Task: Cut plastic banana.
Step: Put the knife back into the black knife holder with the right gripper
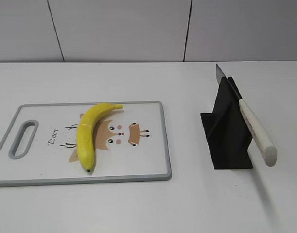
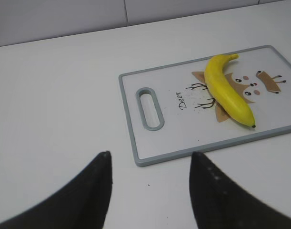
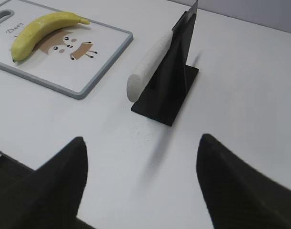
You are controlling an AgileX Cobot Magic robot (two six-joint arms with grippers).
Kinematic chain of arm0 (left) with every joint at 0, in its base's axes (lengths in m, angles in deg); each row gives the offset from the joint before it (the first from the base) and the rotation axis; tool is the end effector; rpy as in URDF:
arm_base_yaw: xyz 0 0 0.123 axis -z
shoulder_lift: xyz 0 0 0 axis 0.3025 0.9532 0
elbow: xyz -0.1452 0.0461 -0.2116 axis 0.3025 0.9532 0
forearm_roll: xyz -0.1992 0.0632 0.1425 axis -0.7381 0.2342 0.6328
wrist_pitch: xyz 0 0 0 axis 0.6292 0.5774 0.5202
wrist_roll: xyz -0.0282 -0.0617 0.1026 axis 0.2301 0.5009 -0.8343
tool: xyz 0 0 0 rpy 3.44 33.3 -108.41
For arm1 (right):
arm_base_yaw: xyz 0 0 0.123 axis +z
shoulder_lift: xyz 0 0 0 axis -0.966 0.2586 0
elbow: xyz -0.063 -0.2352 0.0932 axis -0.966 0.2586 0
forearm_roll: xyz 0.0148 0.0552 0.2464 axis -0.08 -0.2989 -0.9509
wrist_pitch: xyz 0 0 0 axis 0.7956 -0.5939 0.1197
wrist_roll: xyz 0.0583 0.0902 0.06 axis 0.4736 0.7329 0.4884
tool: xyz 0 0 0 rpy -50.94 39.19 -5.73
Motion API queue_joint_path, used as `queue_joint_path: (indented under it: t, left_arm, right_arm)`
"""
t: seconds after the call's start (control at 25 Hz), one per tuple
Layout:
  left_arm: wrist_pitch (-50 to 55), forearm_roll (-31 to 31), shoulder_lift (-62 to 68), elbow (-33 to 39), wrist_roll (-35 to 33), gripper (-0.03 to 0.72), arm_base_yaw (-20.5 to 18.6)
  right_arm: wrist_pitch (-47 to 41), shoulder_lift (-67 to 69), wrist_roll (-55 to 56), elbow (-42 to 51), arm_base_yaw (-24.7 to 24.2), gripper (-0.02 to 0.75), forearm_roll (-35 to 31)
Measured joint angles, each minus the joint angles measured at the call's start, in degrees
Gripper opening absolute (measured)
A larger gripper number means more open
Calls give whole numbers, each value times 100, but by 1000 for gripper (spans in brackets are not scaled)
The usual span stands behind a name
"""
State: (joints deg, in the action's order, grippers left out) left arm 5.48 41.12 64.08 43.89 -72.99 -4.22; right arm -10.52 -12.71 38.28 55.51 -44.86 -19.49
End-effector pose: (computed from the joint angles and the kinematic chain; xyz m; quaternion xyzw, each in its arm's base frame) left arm 0.0505 -0.0141 0.2660 0.1552 0.8394 -0.0360 0.5196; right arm 0.0569 0.0265 0.2500 -0.2028 0.8192 0.1235 0.5221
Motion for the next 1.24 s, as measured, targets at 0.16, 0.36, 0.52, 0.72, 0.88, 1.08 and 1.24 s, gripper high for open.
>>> queue_joint_path:
  t: [0.16, 0.36, 0.52, 0.72, 0.88, 1.08, 1.24]
  left_arm:
    - [0, 5, 0, 0, 0, 500, 0]
    - [-5, 5, 0, 0, 0, 500, -13]
    - [-5, 4, 0, 0, 0, 500, -19]
    - [-5, 4, 0, 0, 0, 500, -19]
    - [-5, 4, 0, 0, 0, 500, -19]
    - [-5, 4, 0, 0, 0, 500, -24]
    - [-5, -1, 0, 0, 0, 500, -118]
  right_arm:
    - [11, 0, 0, 0, 0, 559, -4]
    - [11, 0, -2, 0, -229, 559, -79]
    - [11, 0, -9, 0, -824, 559, -203]
    - [11, 0, -14, 0, -1814, 559, -289]
    - [11, 0, -14, 0, -2423, 559, -328]
    - [11, 0, -14, 0, -2548, 559, -328]
    - [11, 0, -14, 0, -2548, 559, -328]
